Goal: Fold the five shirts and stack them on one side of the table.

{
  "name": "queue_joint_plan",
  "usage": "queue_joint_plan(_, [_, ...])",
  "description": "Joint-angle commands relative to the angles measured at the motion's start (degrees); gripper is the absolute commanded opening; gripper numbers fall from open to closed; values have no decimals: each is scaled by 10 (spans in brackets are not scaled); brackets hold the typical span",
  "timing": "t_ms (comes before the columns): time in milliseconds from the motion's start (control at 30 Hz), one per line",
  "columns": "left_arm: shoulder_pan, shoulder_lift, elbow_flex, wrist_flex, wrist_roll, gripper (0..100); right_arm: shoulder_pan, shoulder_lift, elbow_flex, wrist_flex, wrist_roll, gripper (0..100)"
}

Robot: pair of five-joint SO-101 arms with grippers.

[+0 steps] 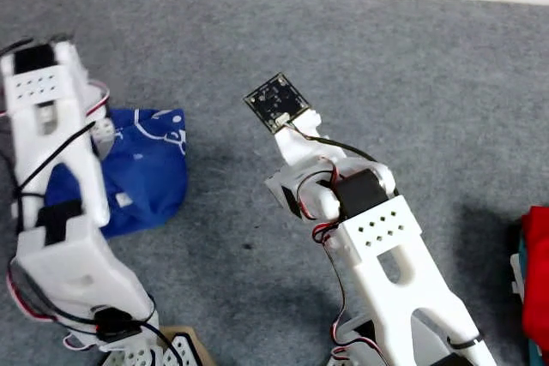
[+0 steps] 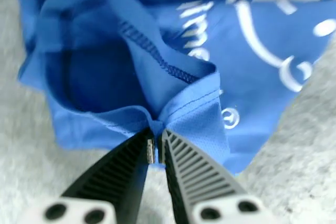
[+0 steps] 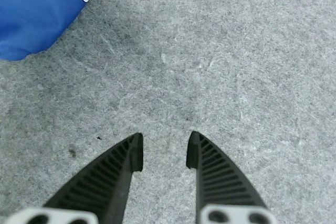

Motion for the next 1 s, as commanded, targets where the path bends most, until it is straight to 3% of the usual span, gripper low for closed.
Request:
queue_joint_plan(0, [-53,-98,69,4,6,6,-7,-13,-1,-11,-4,148])
queue_joint_plan(167, [-81,-208,196,-7,2,6,-7,-13,-1,-11,-4,148])
queue_joint_plan(333, [-79,-262,285,-98,3,6,-9,-17,-1,-7,-4,148])
queue_joint_plan(967, [-82,-269,282,-93,4,7,-9,-17,-1,-7,-3,148])
